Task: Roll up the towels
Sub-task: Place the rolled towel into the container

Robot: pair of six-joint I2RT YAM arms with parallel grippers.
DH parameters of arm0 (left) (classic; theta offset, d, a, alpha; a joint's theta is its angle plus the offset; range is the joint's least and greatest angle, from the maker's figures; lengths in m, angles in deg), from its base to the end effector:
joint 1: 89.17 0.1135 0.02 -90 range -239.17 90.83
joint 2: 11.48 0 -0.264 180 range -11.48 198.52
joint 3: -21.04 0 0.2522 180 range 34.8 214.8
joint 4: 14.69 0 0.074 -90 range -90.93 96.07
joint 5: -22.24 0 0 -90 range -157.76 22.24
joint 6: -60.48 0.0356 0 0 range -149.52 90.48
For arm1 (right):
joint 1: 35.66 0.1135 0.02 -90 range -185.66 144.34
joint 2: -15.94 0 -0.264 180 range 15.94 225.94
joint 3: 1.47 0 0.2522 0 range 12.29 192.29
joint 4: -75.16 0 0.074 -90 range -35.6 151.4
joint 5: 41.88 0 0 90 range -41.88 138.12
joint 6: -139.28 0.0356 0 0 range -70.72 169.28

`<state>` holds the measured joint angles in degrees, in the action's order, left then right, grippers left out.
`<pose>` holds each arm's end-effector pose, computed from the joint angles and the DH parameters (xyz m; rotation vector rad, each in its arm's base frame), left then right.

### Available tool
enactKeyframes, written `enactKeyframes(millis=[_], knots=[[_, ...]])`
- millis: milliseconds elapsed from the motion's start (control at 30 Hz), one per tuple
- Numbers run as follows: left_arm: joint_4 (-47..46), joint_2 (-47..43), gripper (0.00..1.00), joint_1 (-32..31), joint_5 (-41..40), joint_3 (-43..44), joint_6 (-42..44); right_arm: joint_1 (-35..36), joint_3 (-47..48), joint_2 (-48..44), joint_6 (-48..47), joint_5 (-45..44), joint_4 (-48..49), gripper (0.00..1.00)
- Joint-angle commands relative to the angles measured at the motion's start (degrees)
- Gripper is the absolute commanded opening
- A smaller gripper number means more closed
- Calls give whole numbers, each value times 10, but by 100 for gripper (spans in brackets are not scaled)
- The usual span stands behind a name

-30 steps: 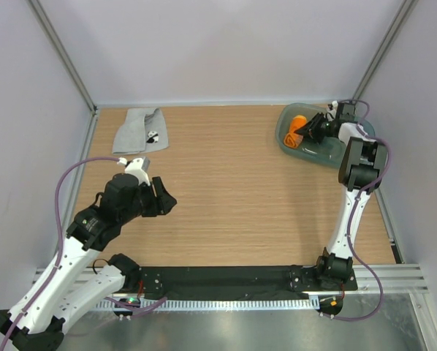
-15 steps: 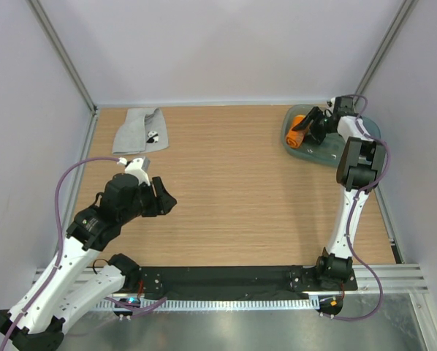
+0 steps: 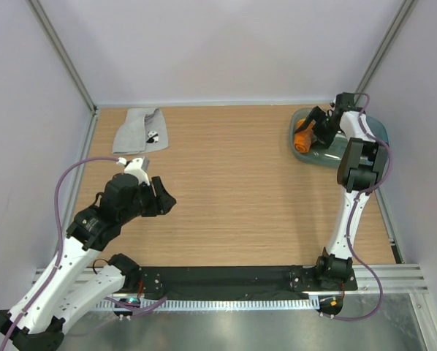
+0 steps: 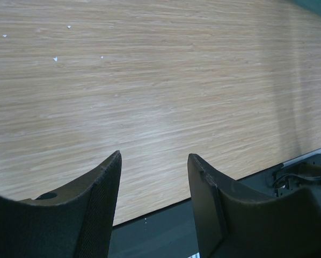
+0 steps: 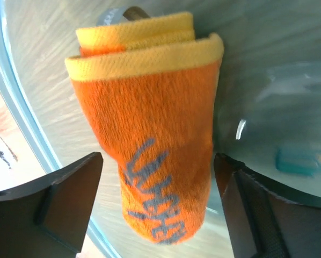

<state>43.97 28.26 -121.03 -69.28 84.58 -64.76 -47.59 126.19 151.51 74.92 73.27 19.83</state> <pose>0.1174 -0.0719 0.3214 -0.0820 2.2490 -0.6245 0.4983 -0.0898 0.1688 0.7218 2.5596 0.6636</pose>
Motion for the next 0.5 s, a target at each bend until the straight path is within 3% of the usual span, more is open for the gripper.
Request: enactKeyframes(millis=[0, 467], knots=[[-3, 2, 54, 2, -7, -1, 12, -4, 23, -53, -11, -50, -41, 95], [-2, 9, 53, 3, -13, 0, 11, -4, 76, -102, -20, -121, -98, 99]])
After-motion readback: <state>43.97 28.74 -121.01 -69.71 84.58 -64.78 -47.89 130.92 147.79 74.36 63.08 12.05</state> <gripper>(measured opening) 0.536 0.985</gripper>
